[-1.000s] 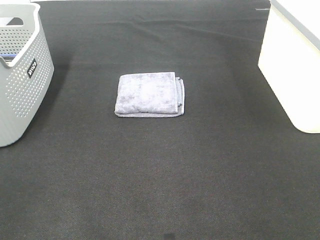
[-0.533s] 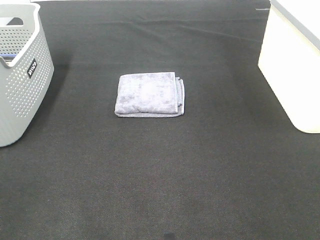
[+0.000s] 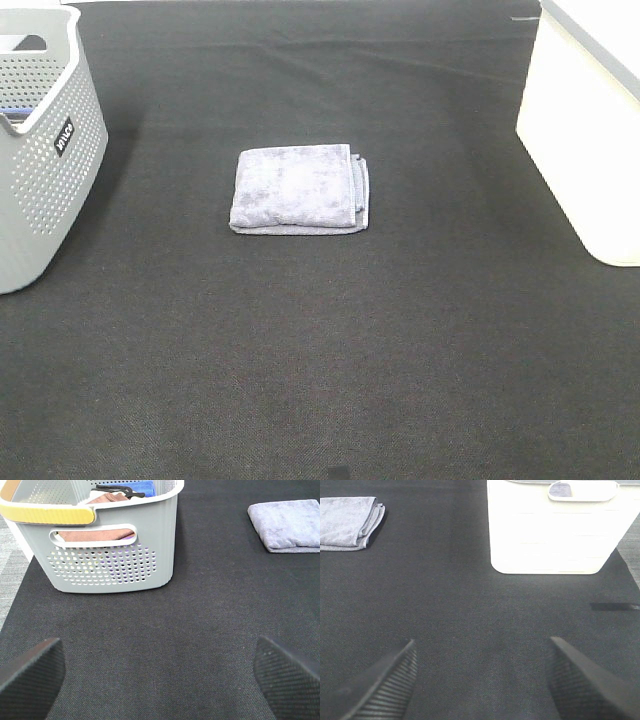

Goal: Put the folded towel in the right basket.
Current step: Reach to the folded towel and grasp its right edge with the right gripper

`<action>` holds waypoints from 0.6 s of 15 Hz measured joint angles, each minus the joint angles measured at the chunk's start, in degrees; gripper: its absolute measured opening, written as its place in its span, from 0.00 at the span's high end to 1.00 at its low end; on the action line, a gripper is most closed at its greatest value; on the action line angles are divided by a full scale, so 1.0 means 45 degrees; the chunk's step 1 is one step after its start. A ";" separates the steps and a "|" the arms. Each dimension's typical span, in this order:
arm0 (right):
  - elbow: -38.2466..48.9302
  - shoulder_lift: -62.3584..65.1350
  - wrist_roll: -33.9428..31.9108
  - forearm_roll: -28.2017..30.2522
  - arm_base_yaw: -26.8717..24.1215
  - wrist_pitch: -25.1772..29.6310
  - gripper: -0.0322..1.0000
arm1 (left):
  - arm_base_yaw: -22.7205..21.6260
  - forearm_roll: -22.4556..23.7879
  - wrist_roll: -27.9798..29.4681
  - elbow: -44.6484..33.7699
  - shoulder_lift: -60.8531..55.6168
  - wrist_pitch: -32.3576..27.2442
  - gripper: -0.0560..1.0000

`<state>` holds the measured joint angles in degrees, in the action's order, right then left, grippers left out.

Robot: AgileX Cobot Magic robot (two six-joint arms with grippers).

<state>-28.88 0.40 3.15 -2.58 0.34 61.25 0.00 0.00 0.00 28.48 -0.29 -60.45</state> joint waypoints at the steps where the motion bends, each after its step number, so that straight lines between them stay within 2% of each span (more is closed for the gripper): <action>1: 0.0000 0.0000 0.0000 0.0000 0.0000 0.0000 0.31 | 0.0000 0.0000 0.0000 0.0000 0.0000 0.0000 0.02; 9: 0.0000 0.0000 0.0000 0.0000 0.0000 0.0000 0.31 | 0.0000 0.0000 0.0000 0.0000 0.0000 0.0000 0.02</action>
<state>-28.88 0.40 3.15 -2.58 0.34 61.25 0.00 0.00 0.00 28.48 -0.29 -60.45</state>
